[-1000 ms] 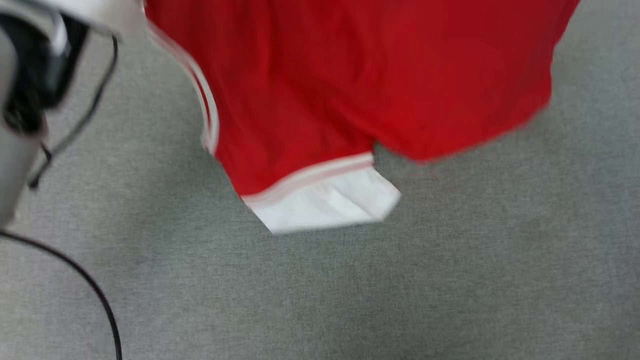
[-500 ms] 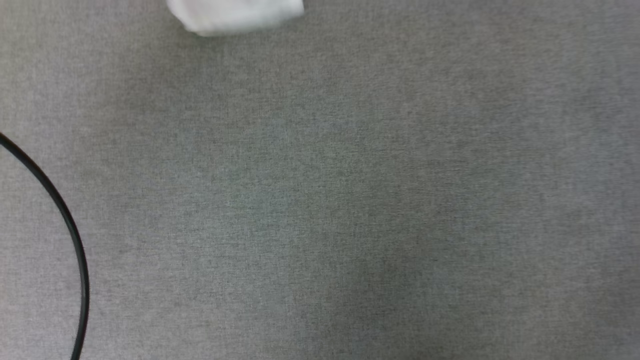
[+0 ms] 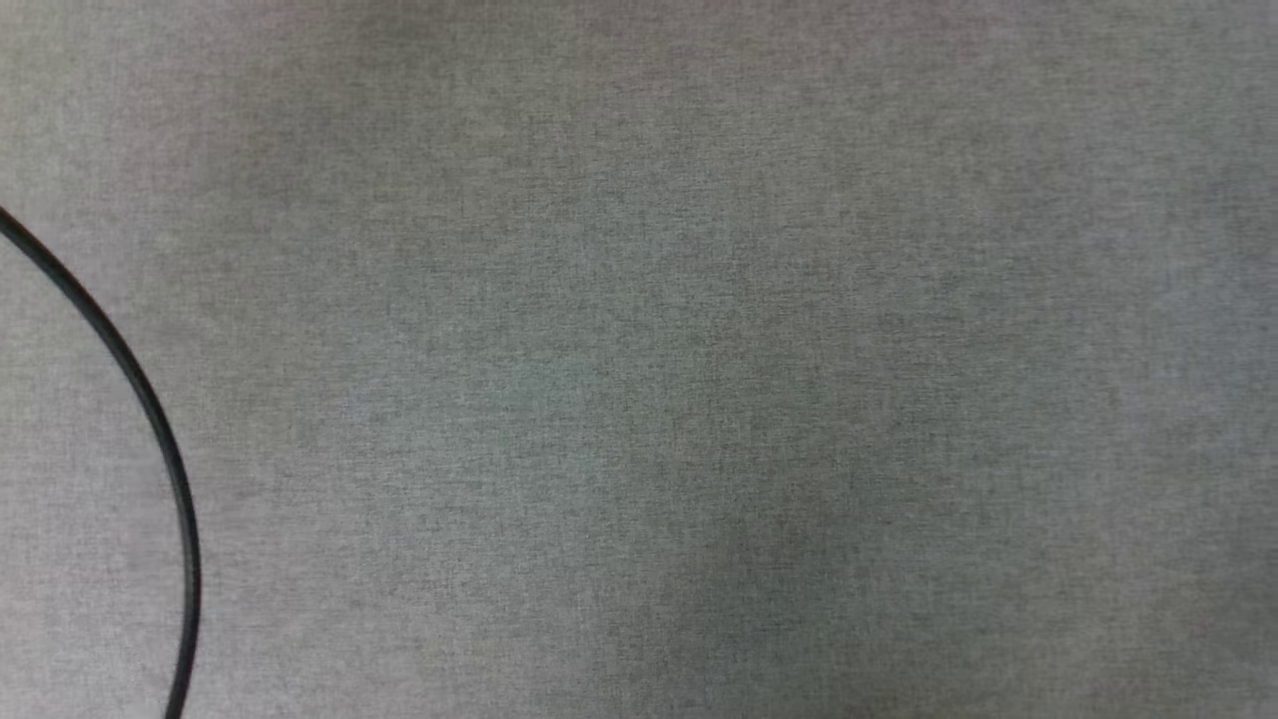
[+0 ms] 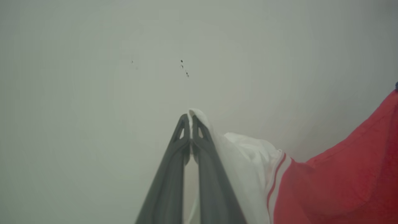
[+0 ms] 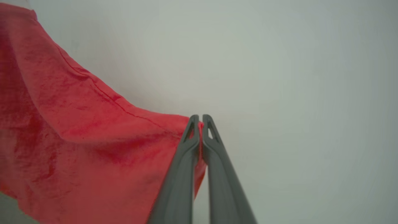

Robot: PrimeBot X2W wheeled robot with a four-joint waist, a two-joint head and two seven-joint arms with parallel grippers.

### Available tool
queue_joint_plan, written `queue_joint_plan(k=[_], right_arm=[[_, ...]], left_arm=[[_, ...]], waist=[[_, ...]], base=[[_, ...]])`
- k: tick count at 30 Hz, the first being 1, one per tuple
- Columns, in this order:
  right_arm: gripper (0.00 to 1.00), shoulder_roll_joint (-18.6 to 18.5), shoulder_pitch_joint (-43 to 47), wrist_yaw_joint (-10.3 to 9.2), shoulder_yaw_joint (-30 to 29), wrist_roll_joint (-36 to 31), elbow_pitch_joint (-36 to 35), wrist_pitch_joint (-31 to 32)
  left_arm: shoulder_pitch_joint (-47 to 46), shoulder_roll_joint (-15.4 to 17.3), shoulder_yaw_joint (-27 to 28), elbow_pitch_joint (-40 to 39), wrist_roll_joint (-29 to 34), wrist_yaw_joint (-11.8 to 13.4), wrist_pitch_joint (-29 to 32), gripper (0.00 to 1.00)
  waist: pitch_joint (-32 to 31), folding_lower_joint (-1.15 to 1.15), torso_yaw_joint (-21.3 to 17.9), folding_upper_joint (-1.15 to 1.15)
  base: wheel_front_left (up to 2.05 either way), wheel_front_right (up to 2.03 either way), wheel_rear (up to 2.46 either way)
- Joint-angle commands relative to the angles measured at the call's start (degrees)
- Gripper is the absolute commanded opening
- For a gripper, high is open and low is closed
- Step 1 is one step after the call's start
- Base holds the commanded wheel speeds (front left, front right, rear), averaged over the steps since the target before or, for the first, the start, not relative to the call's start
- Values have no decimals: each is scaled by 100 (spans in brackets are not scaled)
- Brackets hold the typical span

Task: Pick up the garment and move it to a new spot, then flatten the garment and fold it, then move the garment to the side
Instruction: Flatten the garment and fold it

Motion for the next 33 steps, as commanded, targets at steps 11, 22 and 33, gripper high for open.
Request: queue_joint_plan(k=[11, 22, 33], right_arm=[[0, 123, 1866, -4, 1094, 755, 14, -620], [0, -273, 3886, -4, 1894, 1512, -466, -1063], [0, -814, 5807, -4, 2178, 2053, -878, -1311]], left_arm=[[2418, 320, -279, 52, -616, -44, -564, 0], [5714, 631, -508, -1460, -972, 620, -670, 0], [8871, 1166, -696, -3244, -1707, 1697, -511, 0]], waist=[[-605, -1, -96, 0], [-1540, -1, -88, 0], [-2403, -1, -136, 0]], base=[[0, 0, 0], [0, 0, 0], [0, 0, 0]])
